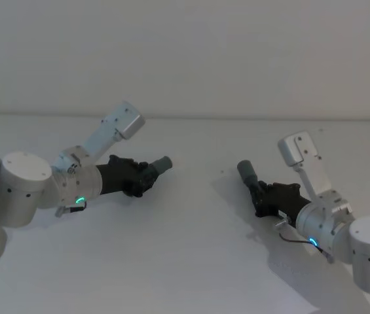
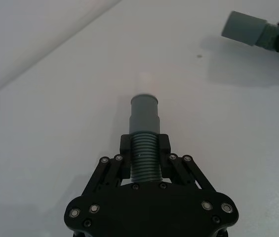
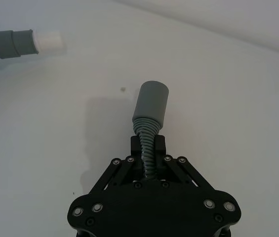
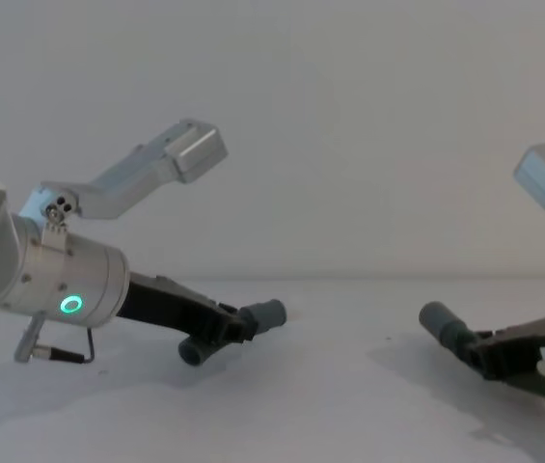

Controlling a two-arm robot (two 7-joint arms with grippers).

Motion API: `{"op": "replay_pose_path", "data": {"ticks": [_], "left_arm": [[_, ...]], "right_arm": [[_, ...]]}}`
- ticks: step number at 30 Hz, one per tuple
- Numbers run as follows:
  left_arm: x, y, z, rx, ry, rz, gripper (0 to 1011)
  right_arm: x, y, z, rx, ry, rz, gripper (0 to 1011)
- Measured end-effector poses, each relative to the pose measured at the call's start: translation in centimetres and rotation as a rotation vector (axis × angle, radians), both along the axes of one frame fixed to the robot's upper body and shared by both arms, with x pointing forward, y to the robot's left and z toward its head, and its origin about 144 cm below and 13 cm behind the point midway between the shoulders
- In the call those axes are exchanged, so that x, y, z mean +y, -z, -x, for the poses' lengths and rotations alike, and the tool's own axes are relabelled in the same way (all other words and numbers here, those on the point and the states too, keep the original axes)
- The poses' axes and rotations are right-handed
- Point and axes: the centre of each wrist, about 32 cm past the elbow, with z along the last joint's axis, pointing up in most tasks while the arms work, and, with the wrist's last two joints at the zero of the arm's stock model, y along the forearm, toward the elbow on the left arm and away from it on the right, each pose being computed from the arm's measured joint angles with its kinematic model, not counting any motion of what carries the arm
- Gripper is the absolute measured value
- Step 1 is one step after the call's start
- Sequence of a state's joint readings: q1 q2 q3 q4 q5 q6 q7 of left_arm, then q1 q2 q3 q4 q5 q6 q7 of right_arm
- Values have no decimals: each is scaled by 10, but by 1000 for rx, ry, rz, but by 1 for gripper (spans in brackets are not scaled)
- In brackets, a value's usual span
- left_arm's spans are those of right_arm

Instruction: Use both hands to pick up one end of the pipe from the table, align the ends, and insert them.

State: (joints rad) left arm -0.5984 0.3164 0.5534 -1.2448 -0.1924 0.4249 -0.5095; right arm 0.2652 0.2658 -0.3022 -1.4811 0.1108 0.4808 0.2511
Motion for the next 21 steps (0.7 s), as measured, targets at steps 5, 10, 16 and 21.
{"op": "replay_pose_path", "data": {"ticks": [5,10,16,21], "left_arm": [[3,-6,-6,-44,64,-19,305],[6,-14,-12,-97,139,-51,305],[10,-25,-19,-171,231,-105,305],[12,-36,-24,-235,298,-156,305]], "right_arm": [[-7,-3,1,-54,-19,23,124],[-16,-6,2,-120,-43,58,124],[-26,-10,4,-197,-72,105,123],[-36,-14,5,-264,-98,157,123]]}}
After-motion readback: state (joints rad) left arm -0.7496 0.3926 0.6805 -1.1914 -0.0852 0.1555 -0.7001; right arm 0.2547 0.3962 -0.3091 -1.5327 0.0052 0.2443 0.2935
